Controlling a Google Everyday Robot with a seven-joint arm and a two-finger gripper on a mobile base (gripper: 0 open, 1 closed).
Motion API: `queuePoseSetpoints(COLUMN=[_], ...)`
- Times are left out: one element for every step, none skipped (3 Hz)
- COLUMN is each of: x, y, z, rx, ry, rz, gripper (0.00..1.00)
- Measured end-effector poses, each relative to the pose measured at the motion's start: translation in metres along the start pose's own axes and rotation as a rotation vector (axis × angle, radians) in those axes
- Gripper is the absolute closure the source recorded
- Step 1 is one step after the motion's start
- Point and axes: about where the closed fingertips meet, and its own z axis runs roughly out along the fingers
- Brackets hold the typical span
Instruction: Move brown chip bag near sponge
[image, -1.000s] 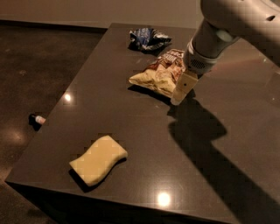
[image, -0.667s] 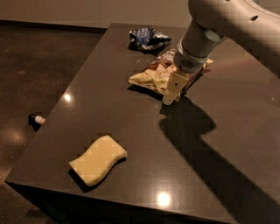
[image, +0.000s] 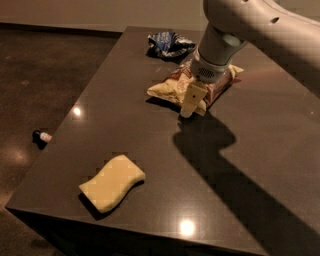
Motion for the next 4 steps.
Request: queuePoseSetpoints(x=[0.002, 0.010, 0.021, 0.022], y=[0.007, 0.024, 0.056, 0.086], z=[-0.004, -0.018, -0.045, -0.069], rx=[-0.014, -0.037, -0.069, -0.088], ry=[0.010, -0.008, -0.059, -0.098], rz=[-0.022, -0.058, -0.096, -0.153], gripper=[0.39, 0.70, 0.99, 1.00])
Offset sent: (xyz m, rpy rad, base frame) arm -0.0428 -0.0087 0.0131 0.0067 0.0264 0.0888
